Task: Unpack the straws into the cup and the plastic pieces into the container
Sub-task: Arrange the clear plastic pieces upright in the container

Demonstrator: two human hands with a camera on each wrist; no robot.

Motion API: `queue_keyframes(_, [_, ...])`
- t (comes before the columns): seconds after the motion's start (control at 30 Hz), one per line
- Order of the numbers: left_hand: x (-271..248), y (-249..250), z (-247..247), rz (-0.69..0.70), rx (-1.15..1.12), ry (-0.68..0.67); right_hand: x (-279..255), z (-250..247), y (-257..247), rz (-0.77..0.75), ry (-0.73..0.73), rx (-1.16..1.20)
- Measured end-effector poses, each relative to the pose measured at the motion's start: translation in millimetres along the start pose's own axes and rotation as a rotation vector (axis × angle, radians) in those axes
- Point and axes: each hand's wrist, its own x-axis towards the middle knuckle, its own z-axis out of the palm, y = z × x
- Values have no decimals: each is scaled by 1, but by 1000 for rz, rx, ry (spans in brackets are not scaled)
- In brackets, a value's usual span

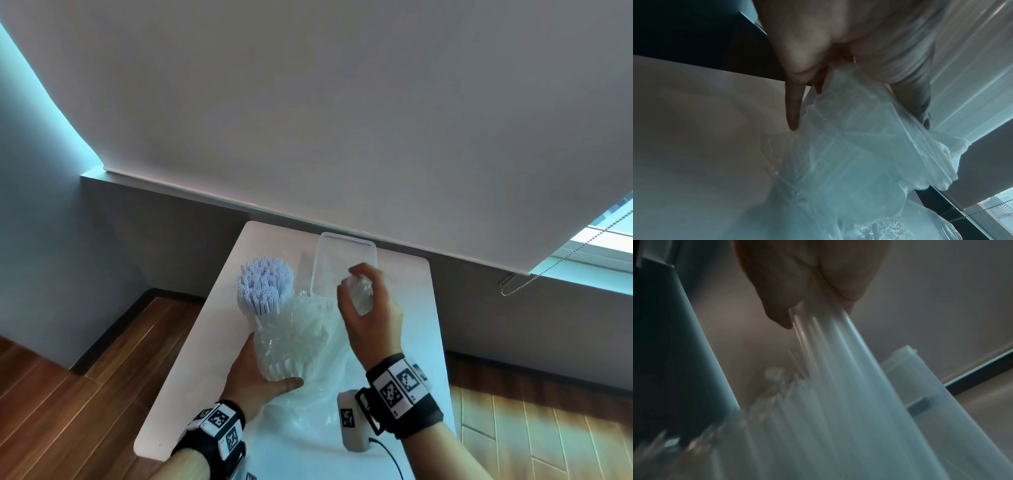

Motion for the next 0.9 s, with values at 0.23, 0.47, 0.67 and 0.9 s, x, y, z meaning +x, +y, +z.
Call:
queue_keyframes(0.23, [0,-2,-2,-10,12,14,65,-37,-31,6,40,198])
queue_keyframes(0.47, [0,-3,-5,-15,6,5,142,-63,-66,-180,140,373])
queue_keyframes(0.67, [0,-4,-5,-24,-11,1,153,-11,-22,-140,37,251])
queue_keyframes(0.9, [-1,-7,-6,-54,-47,4,127,26,53,207,-720,-411])
